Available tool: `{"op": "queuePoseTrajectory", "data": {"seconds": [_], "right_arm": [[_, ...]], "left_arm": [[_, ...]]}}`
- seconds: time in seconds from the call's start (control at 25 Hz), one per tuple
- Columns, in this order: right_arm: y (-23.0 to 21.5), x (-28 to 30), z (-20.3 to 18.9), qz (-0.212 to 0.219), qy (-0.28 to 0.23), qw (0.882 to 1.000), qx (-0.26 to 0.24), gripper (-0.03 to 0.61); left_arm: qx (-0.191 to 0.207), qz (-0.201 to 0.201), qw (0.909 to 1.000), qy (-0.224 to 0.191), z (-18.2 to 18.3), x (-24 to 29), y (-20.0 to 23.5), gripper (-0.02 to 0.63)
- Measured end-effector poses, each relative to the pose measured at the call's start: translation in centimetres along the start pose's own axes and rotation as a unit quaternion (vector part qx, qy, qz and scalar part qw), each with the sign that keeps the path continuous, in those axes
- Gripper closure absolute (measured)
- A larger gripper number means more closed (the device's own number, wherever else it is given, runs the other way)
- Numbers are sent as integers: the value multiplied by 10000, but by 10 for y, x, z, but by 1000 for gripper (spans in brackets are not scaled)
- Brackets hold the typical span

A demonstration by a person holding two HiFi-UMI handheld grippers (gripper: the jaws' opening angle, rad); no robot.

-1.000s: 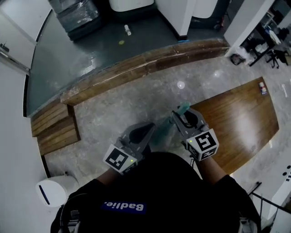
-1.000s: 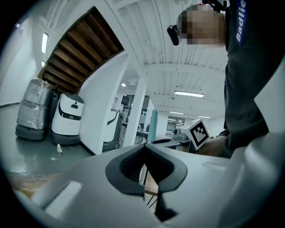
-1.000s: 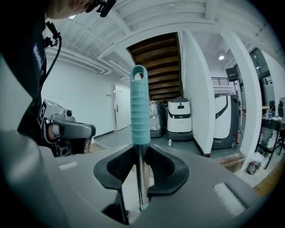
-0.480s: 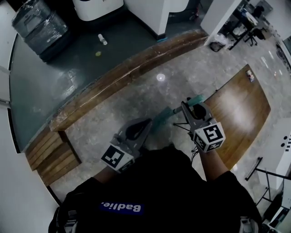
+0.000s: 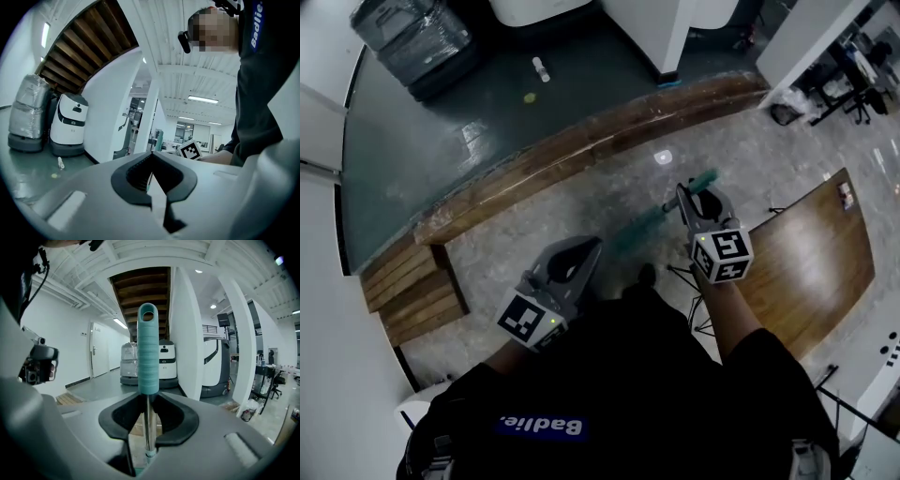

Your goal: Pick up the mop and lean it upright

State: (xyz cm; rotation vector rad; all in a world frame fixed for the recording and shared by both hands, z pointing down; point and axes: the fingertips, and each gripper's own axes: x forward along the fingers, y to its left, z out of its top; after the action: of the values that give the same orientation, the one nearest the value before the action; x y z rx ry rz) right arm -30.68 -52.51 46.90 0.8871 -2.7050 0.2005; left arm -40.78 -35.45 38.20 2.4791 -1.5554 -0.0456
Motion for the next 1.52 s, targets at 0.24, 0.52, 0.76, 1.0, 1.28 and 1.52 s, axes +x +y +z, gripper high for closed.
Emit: {"op": "queuePoseTrajectory", "data": {"seconds": [0.24,0.52,0.76,1.0,1.28,1.52], "right_arm": [[-68,50,-15,62,18,9998,189,474],[-124,67,-36,-153,94,9994,311,472],[-170,47,-63,-297,128,9991,288,472],[-192,13,-124,-608,604,9954,434,471],[-199,-21,-140,-740,744,9933,487,472],[-192,-52,-154,-868,858,9910,555,472]], "left_arm": [[-122,521,9984,191,-1,43,8,597],[-38,664,9967,460,-7,74,12,597],[103,525,9971,550,-7,101,0,597],[66,231,9977,640,-12,122,-7,597],[201,-308,9965,754,-17,147,-27,597],[311,-785,9927,860,-16,164,-43,597]]}}
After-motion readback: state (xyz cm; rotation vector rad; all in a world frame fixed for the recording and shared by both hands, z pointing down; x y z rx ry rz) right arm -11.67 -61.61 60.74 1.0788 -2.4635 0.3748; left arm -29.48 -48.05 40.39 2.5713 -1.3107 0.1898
